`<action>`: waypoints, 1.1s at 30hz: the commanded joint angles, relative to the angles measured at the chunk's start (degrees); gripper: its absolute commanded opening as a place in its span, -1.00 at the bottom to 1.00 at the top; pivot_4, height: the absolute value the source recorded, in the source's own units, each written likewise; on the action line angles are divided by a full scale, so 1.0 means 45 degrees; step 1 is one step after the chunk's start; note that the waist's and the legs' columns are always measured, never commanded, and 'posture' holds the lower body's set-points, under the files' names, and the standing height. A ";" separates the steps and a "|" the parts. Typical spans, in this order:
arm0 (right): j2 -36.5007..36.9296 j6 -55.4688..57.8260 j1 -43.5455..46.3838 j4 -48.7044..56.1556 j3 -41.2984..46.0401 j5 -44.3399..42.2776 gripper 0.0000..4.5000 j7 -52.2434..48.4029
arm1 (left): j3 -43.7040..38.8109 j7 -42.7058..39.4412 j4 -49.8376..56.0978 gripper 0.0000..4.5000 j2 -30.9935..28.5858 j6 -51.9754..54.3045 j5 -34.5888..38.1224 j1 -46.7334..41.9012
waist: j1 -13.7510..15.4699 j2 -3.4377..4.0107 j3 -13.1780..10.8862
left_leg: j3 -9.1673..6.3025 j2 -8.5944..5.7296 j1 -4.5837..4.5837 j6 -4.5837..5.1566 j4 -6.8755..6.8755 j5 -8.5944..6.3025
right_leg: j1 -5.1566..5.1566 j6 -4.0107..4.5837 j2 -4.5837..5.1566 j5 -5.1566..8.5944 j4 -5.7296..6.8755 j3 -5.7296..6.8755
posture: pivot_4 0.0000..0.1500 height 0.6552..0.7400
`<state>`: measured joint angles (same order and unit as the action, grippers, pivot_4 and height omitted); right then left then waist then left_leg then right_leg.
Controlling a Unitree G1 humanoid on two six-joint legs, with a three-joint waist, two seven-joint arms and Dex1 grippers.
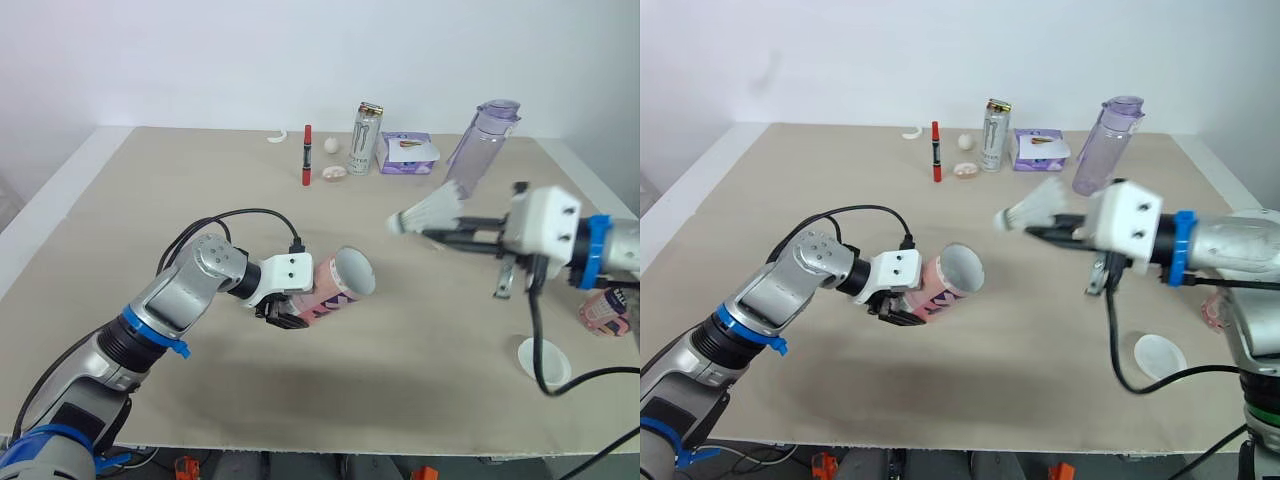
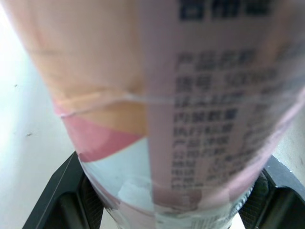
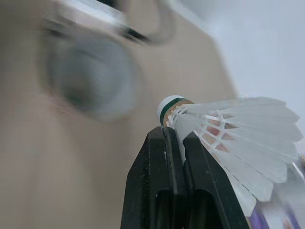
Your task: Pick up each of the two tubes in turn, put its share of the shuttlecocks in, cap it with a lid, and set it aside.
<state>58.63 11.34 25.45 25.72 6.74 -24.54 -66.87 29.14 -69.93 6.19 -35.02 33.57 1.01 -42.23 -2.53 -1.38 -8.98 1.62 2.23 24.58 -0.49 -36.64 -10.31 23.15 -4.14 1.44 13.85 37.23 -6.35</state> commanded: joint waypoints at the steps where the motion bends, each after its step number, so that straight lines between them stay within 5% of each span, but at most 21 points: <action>1: 0.0281 -0.0221 0.0302 0.0429 -0.0187 -0.0097 -0.94 -0.0560 | 0.0119 0.0233 -0.0446 0.39 -0.0125 0.0062 -0.0425 -0.0002 | 0.0009 -0.0005 0.0002 | -0.0001 0.0000 0.0004 0.0000 0.0000 0.0000 | 0.0006 0.0000 0.0002 0.0000 -0.0006 0.0001 | 1.00 1.00; 17: -0.0421 -0.1073 0.1365 0.0106 -0.2115 0.0820 -0.94 -0.1393 | 0.0029 0.0503 -0.0025 0.39 -0.0036 0.0428 -0.0396 0.0273 | 0.0020 -0.0005 0.0003 | 0.0008 -0.0002 0.0022 -0.0001 0.0000 0.0000 | 0.0020 0.0006 0.0009 0.0000 -0.0014 0.0003 | 1.00 1.00; 22: -0.0289 0.0185 0.1474 0.0245 -0.1527 -0.0482 -0.35 -0.1394 | 0.0018 0.0585 0.0054 0.39 -0.0022 0.0455 -0.0402 0.0388 | 0.0025 -0.0005 0.0003 | 0.0006 0.0000 0.0024 -0.0001 0.0002 0.0000 | 0.0020 0.0008 0.0007 0.0003 -0.0014 0.0005 | 1.00 1.00; 27: -0.0627 0.1924 0.1560 -0.0032 -0.0608 -0.1906 0.52 -0.0330 | 0.0080 0.0622 -0.0059 0.39 0.0013 0.0360 -0.0424 0.0326 | 0.0032 -0.0005 0.0003 | 0.0003 -0.0003 0.0025 0.0000 -0.0001 0.0000 | 0.0015 0.0011 0.0013 0.0000 -0.0014 0.0005 | 1.00 1.00; 31: -0.1361 0.3859 0.0732 -0.2538 0.1013 -0.2164 0.98 0.1964 | 0.0107 0.0638 -0.0088 0.39 0.0050 0.0310 -0.0441 0.0310 | 0.0037 -0.0005 0.0003 | 0.0001 -0.0001 0.0024 0.0000 0.0000 0.0000 | 0.0016 0.0011 0.0011 -0.0001 -0.0014 0.0008 | 1.00 1.00; 33: -0.1675 0.3823 0.0147 -0.3748 0.1419 -0.1649 0.98 0.2771 | 0.0125 0.0636 -0.0073 0.39 0.0063 0.0298 -0.0439 0.0324 | 0.0068 -0.0025 0.0008 | 0.0001 -0.0002 0.0025 0.0000 -0.0003 0.0000 | 0.0009 0.0013 0.0015 -0.0002 -0.0014 0.0008 | 1.00 1.00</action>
<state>53.64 25.21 30.59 20.57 6.31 -34.24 -63.49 28.79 -68.54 7.46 -34.49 34.17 1.05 -41.26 -2.23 -1.50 -8.94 1.64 2.20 24.70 -0.49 -36.65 -10.31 23.18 -4.08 1.54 13.84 37.16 -6.32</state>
